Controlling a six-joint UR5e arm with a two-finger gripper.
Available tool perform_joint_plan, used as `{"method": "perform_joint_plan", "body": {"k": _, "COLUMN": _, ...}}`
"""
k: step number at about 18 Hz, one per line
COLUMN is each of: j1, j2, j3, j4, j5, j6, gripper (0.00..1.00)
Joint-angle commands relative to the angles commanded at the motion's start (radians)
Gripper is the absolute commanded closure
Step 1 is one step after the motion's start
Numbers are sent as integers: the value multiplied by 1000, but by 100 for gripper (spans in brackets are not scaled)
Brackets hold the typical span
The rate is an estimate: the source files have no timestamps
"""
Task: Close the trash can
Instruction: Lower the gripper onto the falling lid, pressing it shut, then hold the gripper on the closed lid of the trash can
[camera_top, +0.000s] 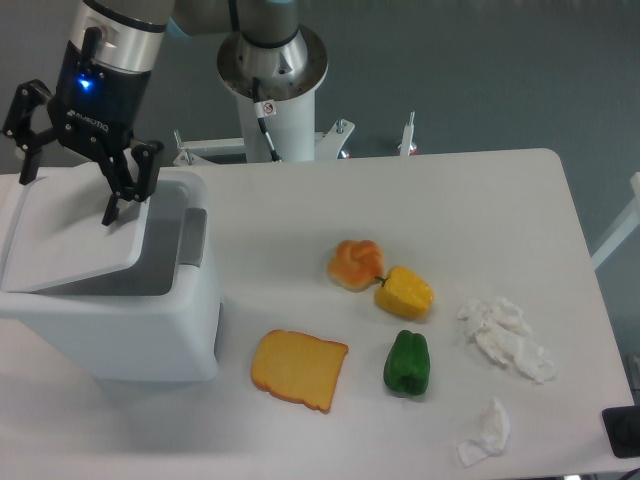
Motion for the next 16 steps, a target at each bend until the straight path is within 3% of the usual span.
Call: {"method": "perform_joint_plan", "body": {"k": 16, "j1": 32, "j2": 3, "j3": -52, "j4": 0, "j5": 48, "j6": 9, "gripper": 0}}
